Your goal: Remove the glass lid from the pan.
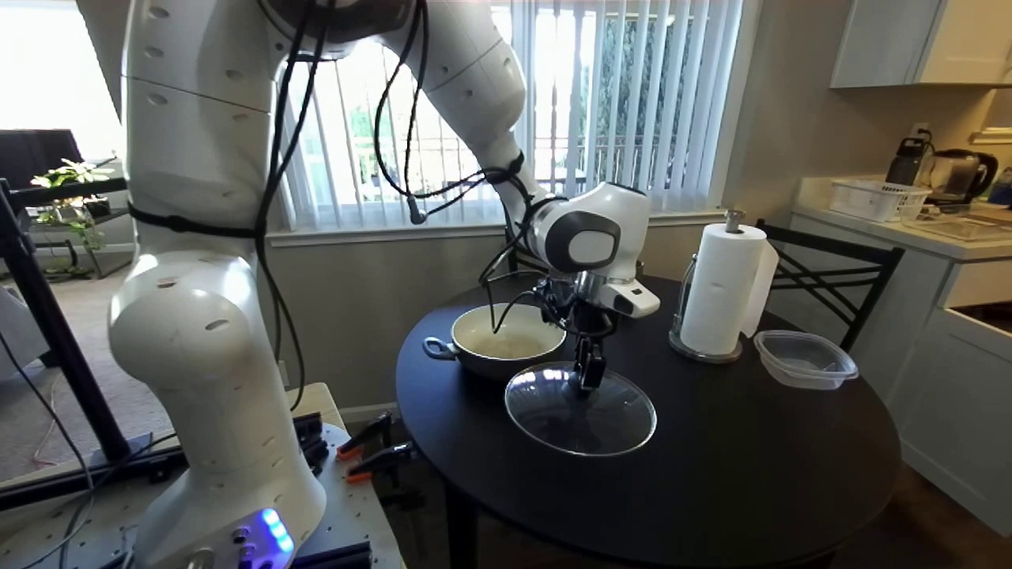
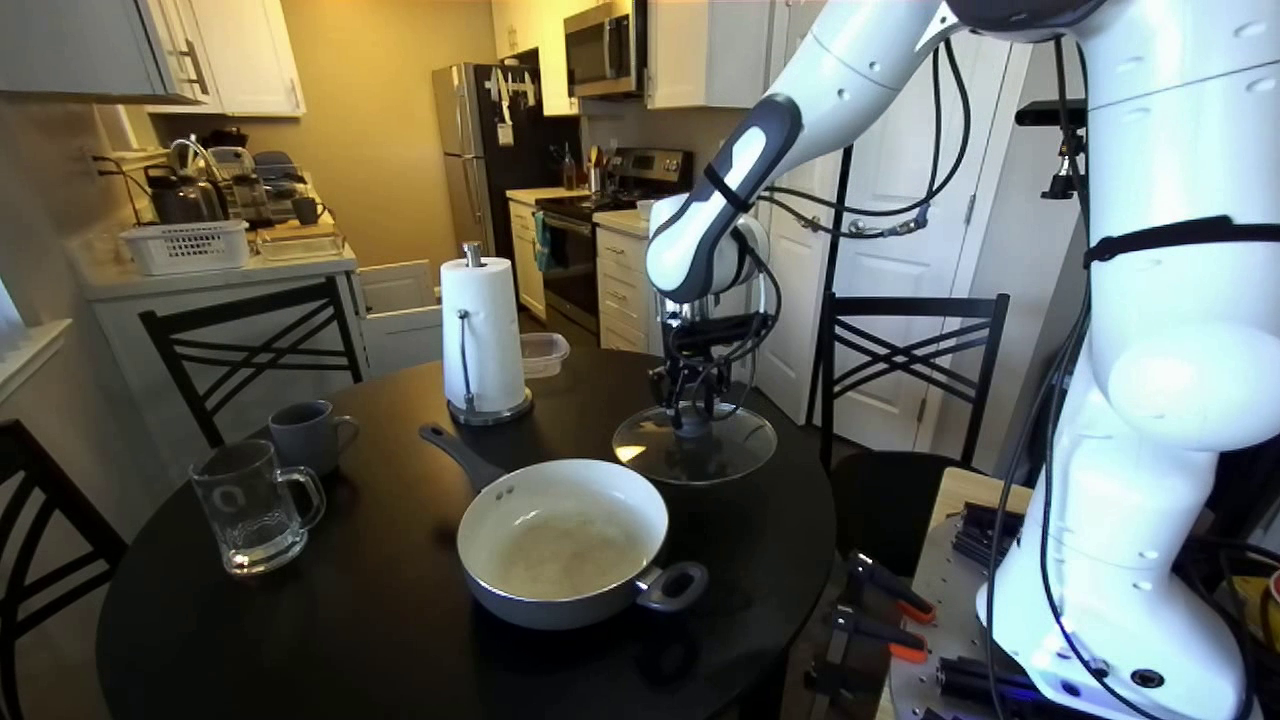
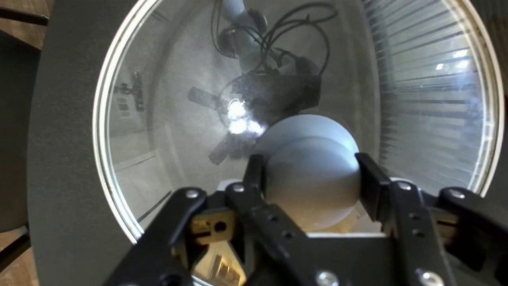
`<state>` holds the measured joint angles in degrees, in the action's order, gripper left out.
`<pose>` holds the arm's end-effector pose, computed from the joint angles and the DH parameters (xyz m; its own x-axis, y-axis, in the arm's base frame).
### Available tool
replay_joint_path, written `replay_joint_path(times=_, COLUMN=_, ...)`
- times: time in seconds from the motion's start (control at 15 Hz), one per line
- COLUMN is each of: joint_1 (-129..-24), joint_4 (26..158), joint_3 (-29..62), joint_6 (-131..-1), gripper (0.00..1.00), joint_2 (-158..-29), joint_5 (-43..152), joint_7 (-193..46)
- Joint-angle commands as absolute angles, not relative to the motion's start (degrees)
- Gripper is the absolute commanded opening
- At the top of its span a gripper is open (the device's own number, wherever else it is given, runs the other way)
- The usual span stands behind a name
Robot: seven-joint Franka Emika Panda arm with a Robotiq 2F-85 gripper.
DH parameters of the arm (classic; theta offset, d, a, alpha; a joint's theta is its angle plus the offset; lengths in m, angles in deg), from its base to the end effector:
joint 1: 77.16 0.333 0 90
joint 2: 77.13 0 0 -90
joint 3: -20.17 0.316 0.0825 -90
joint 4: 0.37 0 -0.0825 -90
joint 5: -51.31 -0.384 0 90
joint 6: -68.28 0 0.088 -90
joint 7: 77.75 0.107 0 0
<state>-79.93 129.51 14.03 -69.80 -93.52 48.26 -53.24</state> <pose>0.5158 -0.0817 0.2217 0.8032 -0.5819 -0.1274 -0.5796 -0.8128 0.0587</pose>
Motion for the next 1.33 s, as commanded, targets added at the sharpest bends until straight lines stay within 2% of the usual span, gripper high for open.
replay_joint_path(times=0.0, joint_1=-79.04, joint_4=130.37, joint_3=14.13, joint_6=-73.38, gripper=0.34, joint_2=-95.11, joint_5=47.12, joint_7=-53.39)
replay_joint_path(times=0.47, joint_1=-78.56, joint_4=130.77, joint_3=12.66, joint_6=-76.84, gripper=0.34, joint_2=-97.35, joint_5=47.67, joint_7=-52.65)
replay_joint_path(times=0.53, joint_1=-78.48, joint_4=130.84, joint_3=12.36, joint_6=-76.94, gripper=0.56, joint_2=-97.23, joint_5=47.73, joint_7=-52.18)
replay_joint_path(times=0.6, joint_1=-78.46, joint_4=130.96, joint_3=12.14, joint_6=-76.84, gripper=0.84, joint_2=-97.04, joint_5=47.84, joint_7=-52.14)
replay_joint_path(times=0.67, joint_1=-78.31, joint_4=131.12, joint_3=11.84, joint_6=-76.78, gripper=0.85, joint_2=-96.82, joint_5=48.11, joint_7=-51.88)
replay_joint_path(times=0.87, joint_1=-78.32, joint_4=131.94, joint_3=11.57, joint_6=-75.75, gripper=0.99, joint_2=-94.86, joint_5=48.0, joint_7=-51.9)
replay_joint_path(times=0.93, joint_1=-78.8, joint_4=129.58, joint_3=11.81, joint_6=-75.45, gripper=0.84, joint_2=-97.7, joint_5=48.03, joint_7=-53.2)
replay_joint_path(times=1.07, joint_1=-78.83, joint_4=129.64, joint_3=11.79, joint_6=-75.43, gripper=0.97, joint_2=-97.08, joint_5=48.06, joint_7=-53.13)
replay_joint_path(times=1.27, joint_1=-78.83, joint_4=129.78, joint_3=11.8, joint_6=-75.42, gripper=0.99, joint_2=-96.85, joint_5=48.07, joint_7=-53.11)
